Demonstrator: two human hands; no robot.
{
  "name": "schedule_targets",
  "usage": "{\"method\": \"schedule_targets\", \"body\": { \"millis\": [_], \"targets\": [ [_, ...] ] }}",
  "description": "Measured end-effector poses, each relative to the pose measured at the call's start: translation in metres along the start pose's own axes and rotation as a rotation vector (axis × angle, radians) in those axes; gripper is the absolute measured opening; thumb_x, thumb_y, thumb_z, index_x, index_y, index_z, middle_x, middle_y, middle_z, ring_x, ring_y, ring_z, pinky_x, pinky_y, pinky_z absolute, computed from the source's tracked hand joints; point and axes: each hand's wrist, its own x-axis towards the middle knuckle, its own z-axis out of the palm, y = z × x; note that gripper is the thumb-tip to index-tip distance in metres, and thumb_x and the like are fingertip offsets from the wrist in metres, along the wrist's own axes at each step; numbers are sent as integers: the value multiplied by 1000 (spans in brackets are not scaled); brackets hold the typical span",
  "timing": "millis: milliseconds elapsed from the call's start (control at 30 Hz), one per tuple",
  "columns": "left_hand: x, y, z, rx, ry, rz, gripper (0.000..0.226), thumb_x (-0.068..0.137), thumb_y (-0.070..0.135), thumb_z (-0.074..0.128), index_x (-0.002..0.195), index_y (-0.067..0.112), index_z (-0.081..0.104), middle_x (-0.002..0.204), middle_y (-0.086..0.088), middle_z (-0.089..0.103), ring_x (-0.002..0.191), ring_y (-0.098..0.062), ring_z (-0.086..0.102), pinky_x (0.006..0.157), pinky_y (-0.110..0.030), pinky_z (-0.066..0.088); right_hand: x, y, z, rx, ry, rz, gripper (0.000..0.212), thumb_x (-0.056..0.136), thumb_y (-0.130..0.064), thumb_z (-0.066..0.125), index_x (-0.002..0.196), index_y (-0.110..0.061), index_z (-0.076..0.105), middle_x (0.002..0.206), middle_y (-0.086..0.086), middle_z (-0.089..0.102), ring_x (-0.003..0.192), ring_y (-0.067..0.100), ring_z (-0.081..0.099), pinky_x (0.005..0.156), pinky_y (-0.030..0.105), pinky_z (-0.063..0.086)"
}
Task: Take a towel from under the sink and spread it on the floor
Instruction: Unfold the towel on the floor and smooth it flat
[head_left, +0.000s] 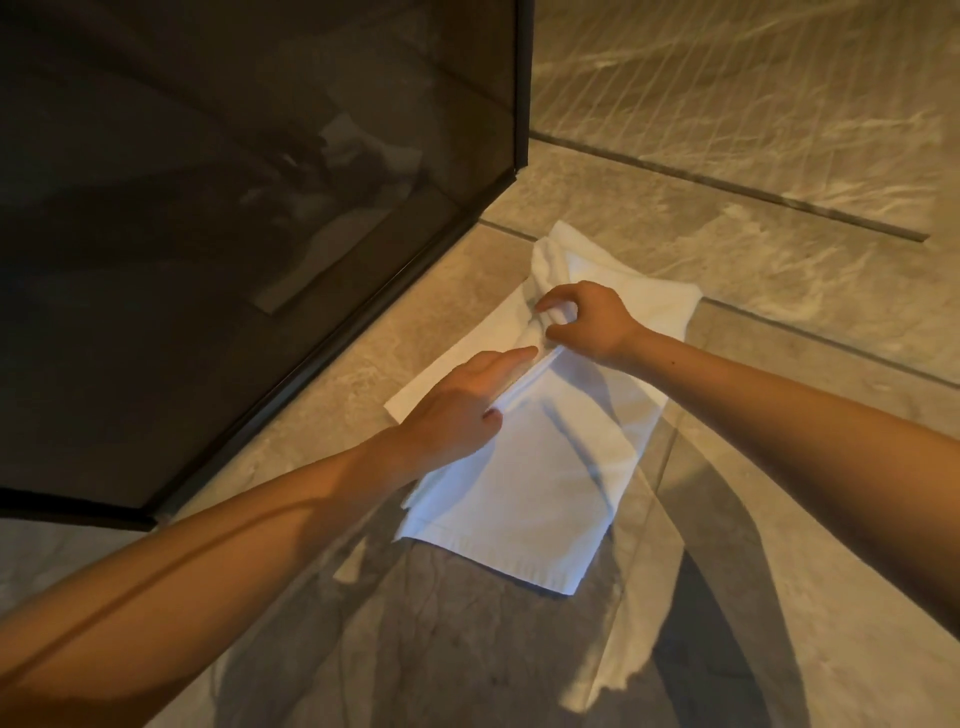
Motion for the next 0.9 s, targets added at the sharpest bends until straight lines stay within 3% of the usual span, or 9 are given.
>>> {"method": "schedule_targets", "body": {
  "millis": [67,100,200,300,400,533,700,800,900],
  "targets": [
    [-7,0,-6,-127,-56,-88,71,91,1,51,141,47,33,127,13,51,109,5,50,79,-1,39,-6,4,-3,112,22,-13,42,82,-2,63,121,-16,69,129,6,60,114,23,57,89,24,46],
    [-9,1,-9,-187,-53,-93,65,93,2,51,139,45,37,122,10,54,103,6,53,75,-2,41,-10,5,-5,198,23,-9,46,83,1,60,124,-17,68,130,6,57,111,24,57,86,30,54],
    [-11,12,-20,-280,-20,-8,39,93,11,53,130,24,51,110,-3,63,94,-19,62,75,-30,51,-22,9,-16,398,15,0,53,85,7,55,129,-20,64,129,6,52,108,25,58,77,36,61],
    [-6,31,-27,-365,-47,16,24,89,6,54,105,17,68,101,3,67,90,-11,62,75,-21,47,-31,13,-37,467,29,-3,54,85,7,55,130,-23,64,124,-6,53,104,19,62,75,27,61],
    [0,49,-28,-418,-98,-42,26,90,2,58,102,17,75,104,17,67,100,2,61,83,-9,43,-44,17,-56,533,33,24,54,86,6,55,129,-26,64,137,-5,48,105,13,63,71,20,59],
    [9,71,-25,-532,-233,-18,37,86,-5,63,116,16,71,120,14,63,114,5,56,87,-7,40,-71,29,-85,575,42,45,53,88,6,56,127,-29,64,140,-10,47,112,13,60,71,19,58],
    [28,111,-4,-553,-385,19,54,79,-2,70,115,37,71,134,17,56,120,11,49,87,-4,40,-116,52,-130,550,72,76,54,87,3,61,121,-39,66,140,-14,49,105,3,63,70,19,57],
    [39,141,21,-544,-473,63,57,80,1,71,113,48,69,130,32,50,117,21,44,85,-1,39,-145,73,-155,469,108,109,56,87,5,63,128,-33,64,143,-15,44,109,5,61,74,23,59],
    [47,168,52,-652,-588,94,54,82,-1,69,118,39,69,129,31,55,122,12,48,90,-7,40,-174,98,-174,379,155,172,56,87,5,63,130,-32,63,143,-17,37,116,9,53,71,18,58]
  ]
}}
